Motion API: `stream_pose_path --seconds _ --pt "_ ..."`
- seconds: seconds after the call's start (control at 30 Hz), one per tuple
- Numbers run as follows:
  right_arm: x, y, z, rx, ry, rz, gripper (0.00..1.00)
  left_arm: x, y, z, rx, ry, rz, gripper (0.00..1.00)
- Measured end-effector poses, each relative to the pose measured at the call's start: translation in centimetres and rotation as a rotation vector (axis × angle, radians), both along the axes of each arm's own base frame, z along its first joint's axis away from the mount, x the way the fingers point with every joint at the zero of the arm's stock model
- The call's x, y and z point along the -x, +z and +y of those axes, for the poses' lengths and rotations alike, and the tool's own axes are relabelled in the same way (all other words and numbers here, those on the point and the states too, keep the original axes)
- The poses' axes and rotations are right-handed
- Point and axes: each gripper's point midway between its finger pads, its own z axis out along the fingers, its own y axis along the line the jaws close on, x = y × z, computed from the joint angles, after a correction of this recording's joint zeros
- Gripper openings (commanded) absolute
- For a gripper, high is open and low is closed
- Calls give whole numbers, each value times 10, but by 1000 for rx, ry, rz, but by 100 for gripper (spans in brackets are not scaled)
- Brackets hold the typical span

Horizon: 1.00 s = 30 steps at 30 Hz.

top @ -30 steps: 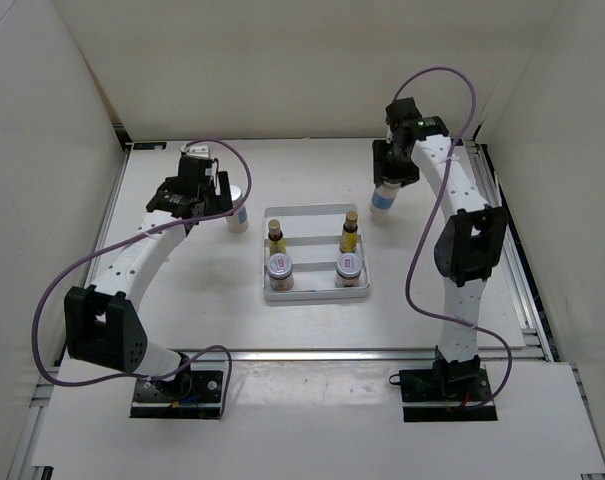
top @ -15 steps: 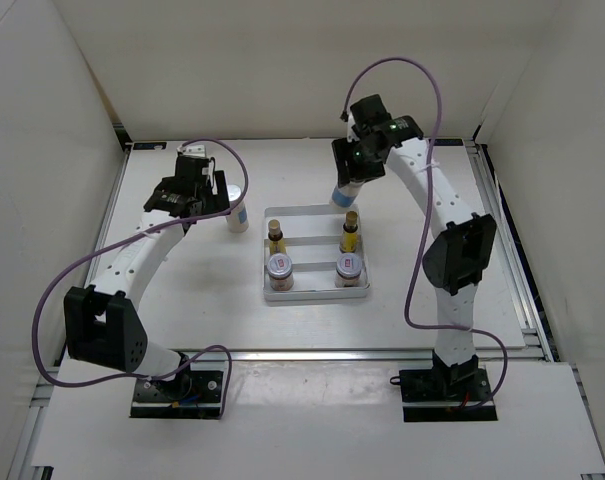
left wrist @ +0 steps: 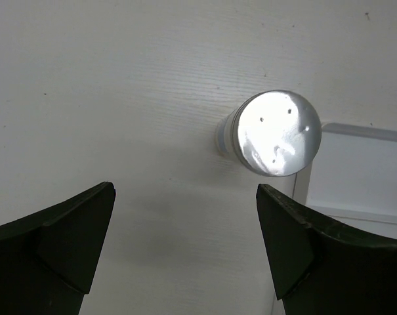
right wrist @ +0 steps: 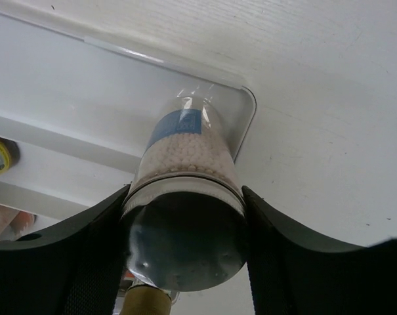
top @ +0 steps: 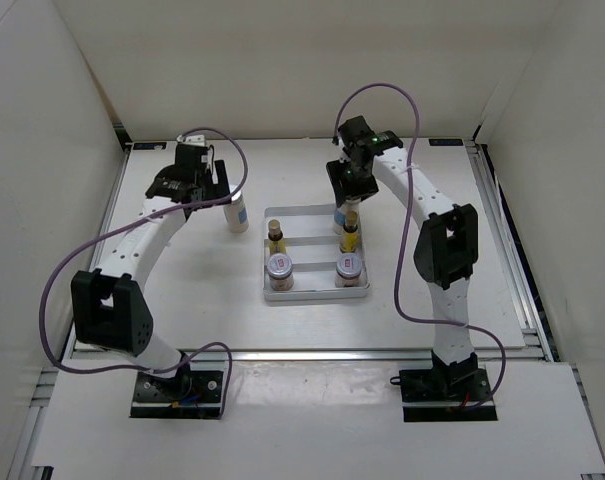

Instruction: Organize the condiment bottles

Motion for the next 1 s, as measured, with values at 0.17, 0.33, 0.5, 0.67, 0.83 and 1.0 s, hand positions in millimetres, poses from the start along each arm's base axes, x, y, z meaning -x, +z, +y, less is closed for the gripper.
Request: stream_pose_path --seconds 0.17,0.33,0.5,0.67,0.83,1.0 --pt "-5 0 1 0 -5 -17 99 -22 -8 -16 57 -40 24 100" --pt "-7 2 -1 13 -12 -31 99 -36 -20 -34 118 -93 49 100" --pt "-6 26 -3 -4 -18 -80 99 -40 -26 -44 152 -135 53 100" --pt "-3 66 -6 -43 -23 -162 99 -45 -53 -50 162 -150 112 100" --pt "-1 87 -7 -66 -25 -205 99 -44 -75 -53 166 -155 164 80" --pt "0 88 -7 -69 -28 -206 99 -45 -73 -55 167 -174 166 40"
